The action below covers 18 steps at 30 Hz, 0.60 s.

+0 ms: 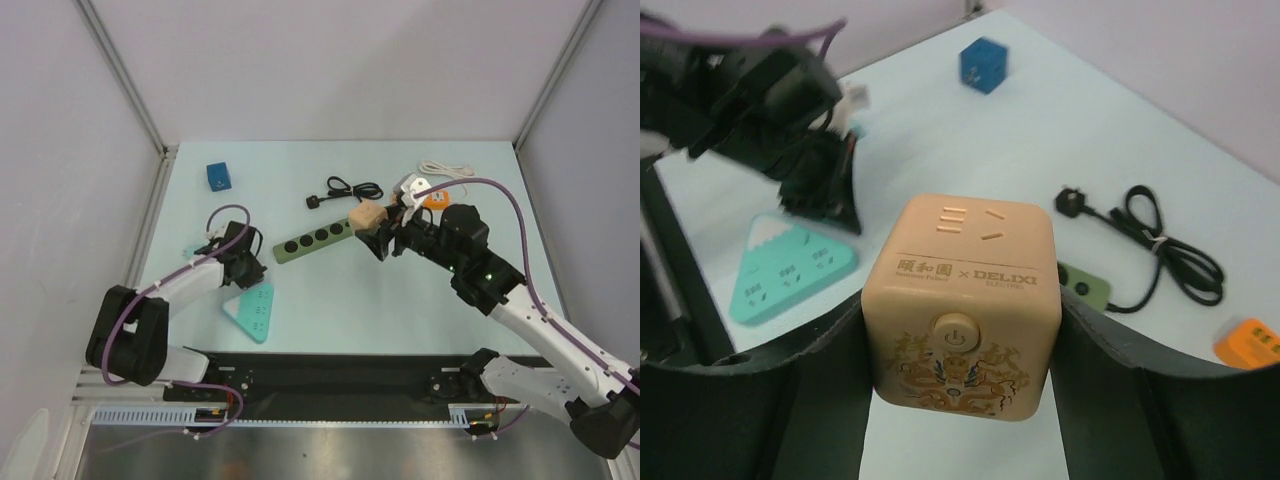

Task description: Insert the plug

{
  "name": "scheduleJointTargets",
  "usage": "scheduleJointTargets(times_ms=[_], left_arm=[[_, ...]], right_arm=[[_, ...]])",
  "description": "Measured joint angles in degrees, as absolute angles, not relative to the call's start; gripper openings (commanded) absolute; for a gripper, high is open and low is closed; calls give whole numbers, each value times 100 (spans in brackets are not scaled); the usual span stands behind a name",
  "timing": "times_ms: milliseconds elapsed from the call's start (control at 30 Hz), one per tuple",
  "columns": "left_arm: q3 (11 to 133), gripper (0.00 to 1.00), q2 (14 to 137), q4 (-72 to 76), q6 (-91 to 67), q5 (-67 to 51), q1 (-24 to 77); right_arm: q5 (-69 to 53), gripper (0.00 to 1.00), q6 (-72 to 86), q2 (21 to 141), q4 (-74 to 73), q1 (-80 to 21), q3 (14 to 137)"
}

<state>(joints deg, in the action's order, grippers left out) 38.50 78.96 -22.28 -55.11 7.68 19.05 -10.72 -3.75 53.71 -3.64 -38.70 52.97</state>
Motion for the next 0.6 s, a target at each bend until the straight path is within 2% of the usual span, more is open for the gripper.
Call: scheduleJointTargets(times_ms=[133,267,367,467,600], left_arm=[[4866,0,7915,-3028,-5137,930,1549],[6101,0,7874,-3428,-4906,1033,486],[6136,6,7585,-3566,-4814,1035,-364],[5859,5,7244,-3804,-4792,862,-819],[5321,0,6995,-3830,-4797,305,-1035]], right_arm=[[-1684,0,-598,6049,-902,-4036,5819],[-2018,0,-961,7262,-1487,-4563,6751],[-2228,0,-1284,8348,-2121,-4930,7673],[-2357,0,-1669,9480,-2836,-5216,8729],[-2630,0,-2126,10416,-3395,-5424,9504]])
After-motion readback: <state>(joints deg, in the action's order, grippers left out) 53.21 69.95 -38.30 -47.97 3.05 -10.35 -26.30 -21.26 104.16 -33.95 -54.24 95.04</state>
